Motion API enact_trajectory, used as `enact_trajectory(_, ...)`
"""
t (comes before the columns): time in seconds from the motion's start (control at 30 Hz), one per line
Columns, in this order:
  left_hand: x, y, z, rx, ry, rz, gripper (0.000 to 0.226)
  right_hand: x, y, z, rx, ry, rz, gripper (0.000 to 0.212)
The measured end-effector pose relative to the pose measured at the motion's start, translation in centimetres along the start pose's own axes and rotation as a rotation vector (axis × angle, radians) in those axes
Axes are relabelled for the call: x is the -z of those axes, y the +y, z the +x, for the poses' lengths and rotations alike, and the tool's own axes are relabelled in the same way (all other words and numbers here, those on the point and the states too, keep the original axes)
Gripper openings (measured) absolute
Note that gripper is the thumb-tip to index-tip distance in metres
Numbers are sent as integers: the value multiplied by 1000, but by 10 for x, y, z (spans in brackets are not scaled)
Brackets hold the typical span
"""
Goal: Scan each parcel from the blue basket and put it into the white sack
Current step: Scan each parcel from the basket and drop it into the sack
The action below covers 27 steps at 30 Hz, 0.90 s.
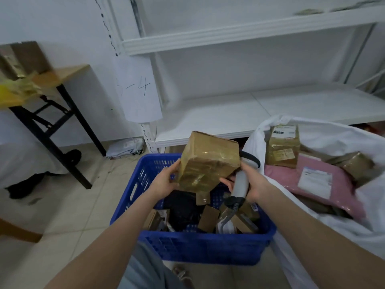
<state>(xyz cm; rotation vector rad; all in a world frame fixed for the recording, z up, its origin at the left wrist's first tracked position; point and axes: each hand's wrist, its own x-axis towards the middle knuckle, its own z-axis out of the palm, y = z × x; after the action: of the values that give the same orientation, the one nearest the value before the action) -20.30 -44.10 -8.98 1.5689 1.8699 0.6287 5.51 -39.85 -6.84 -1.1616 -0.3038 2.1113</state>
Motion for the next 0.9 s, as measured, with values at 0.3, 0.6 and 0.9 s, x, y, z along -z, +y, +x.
enact_trajectory(0.3,1,50,-13,501,-271,-961,56,25,15,-15,289,13,-268,13)
enact_trajectory(0.6,-26,37,-12,296,-362,-958,48,37,23,-17,382,-33,-262,33)
enact_trajectory(0.9,-41,40,-16,361,-97,-934,57,43,36,-24,522,229,-447,20)
